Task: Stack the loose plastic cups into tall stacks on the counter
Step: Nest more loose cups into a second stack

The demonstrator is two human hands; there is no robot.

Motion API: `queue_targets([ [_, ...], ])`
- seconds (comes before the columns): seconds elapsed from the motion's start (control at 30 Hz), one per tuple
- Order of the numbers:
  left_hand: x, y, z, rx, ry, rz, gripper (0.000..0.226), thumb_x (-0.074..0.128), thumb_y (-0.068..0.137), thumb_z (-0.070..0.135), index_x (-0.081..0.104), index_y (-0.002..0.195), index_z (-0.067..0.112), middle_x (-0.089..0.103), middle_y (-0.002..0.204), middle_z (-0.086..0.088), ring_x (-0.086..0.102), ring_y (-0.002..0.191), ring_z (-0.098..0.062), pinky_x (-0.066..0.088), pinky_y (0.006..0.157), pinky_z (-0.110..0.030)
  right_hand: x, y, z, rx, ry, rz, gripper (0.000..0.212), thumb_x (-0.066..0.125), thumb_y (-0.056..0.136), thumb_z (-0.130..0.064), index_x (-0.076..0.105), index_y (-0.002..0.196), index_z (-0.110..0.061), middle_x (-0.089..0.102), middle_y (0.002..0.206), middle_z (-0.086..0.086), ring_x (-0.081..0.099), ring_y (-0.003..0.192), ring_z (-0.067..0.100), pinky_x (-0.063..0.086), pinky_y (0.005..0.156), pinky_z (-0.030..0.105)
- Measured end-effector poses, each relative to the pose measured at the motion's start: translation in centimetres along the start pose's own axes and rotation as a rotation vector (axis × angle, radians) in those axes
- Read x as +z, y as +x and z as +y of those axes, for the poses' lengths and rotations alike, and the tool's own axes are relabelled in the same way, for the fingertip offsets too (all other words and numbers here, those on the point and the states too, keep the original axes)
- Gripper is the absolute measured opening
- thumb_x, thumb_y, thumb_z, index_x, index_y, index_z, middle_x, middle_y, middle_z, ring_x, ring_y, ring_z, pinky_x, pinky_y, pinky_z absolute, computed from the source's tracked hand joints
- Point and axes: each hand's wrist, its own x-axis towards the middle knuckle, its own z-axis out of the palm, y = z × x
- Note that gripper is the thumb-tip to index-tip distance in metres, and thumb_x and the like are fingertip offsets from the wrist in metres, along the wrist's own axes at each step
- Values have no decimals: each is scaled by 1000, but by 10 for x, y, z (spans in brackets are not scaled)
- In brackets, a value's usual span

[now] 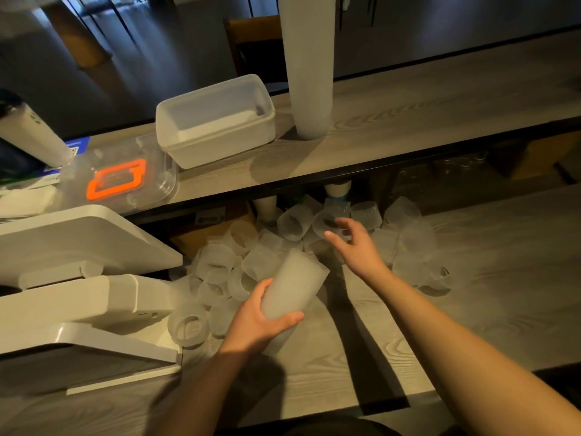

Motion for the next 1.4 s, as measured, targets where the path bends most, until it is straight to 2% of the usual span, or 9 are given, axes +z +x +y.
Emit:
queue_targets([
  [0.1,-6,5,-5,-32,-30,-5,94,80,48,67,44,130,38,55,121,12,58,107,-9,56,86,-35,-4,27,1,-78,-285,68,70,69,89,-44,40,148,-21,41,150,5,36,140,23,38,114,44],
  [0.2,-8,9,-3,-74,-31,-2,96,78,46,67,43,131,39,54,121,12,57,105,-8,54,82,-31,-3,46,0,-132,-582,1,88,76,83,-46,30,153,-19,30,157,10,24,148,30,28,120,47],
  [0.33,-10,14,0,-113,-32,-12,95,76,48,67,37,131,46,50,121,16,55,102,-8,48,72,-23,7,59,12,-240,-865,-66,91,75,81,-50,28,151,-17,36,151,10,29,144,30,23,120,43],
  [0.63,-10,21,5,-150,-48,-13,97,75,45,72,36,131,48,51,121,13,56,104,-11,51,75,-29,13,71,27,-325,-1021,-116,78,71,88,-29,28,151,-18,42,146,12,35,141,30,22,120,46],
  [0.77,-10,21,4,-134,-41,6,87,76,47,70,40,123,50,54,118,15,57,103,-11,55,82,-36,12,72,25,-325,-990,-122,77,71,88,-34,29,151,-18,45,144,10,37,139,30,27,118,44],
  [1.0,-11,15,0,-121,-73,17,94,79,47,68,43,130,44,56,120,12,59,104,-12,56,83,-36,9,63,19,-248,-696,-17,72,68,87,-39,35,146,-13,45,140,12,42,132,28,36,111,39],
  [1.17,-10,10,2,-111,-78,33,93,78,45,64,44,129,41,55,118,11,59,102,-10,52,76,-27,1,46,10,-138,-180,102,75,71,89,-33,31,150,-16,40,148,5,40,136,20,40,111,39],
  [1.3,-8,4,2,-94,-79,41,91,78,46,63,45,128,40,55,118,12,59,101,-8,50,74,-24,-7,21,-4,-4,271,35,39,54,101,-28,48,139,-20,53,130,-8,50,125,14,43,94,23],
  [1.4,-7,2,-2,-78,-69,26,93,80,49,63,45,131,38,56,121,10,59,105,-10,56,80,-31,-12,3,-12,42,494,-27,22,44,105,-26,61,118,-21,63,112,-5,59,116,20,47,88,23],
])
